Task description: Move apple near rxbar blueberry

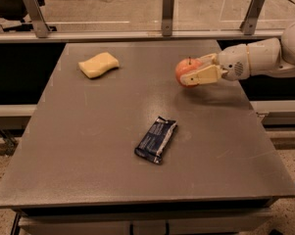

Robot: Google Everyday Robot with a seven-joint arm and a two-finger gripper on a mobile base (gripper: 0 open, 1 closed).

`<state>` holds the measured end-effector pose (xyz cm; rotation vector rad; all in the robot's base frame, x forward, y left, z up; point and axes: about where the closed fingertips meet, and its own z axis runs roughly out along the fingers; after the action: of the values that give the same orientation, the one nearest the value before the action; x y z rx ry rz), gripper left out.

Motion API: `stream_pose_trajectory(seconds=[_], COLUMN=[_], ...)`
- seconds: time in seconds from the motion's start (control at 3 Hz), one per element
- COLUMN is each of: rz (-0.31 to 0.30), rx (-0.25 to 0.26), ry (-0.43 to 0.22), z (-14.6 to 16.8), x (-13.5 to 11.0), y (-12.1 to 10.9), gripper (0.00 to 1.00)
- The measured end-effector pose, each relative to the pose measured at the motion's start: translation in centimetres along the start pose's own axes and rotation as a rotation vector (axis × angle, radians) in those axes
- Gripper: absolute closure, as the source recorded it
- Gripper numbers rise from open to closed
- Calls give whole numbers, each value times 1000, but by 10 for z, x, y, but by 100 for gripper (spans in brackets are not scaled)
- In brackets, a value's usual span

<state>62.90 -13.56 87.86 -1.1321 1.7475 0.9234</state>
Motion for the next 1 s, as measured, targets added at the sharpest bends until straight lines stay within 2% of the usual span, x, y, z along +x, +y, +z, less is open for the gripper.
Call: stream_pose_trajectory(seconds=[0.33,0.67,1.0], rz=[-58,-145,-148], rx=[-109,-226,-230], ry=[40,50,50], z=[32,56,56], x=[16,23,22], y=[24,56,57], gripper=[100,100,82])
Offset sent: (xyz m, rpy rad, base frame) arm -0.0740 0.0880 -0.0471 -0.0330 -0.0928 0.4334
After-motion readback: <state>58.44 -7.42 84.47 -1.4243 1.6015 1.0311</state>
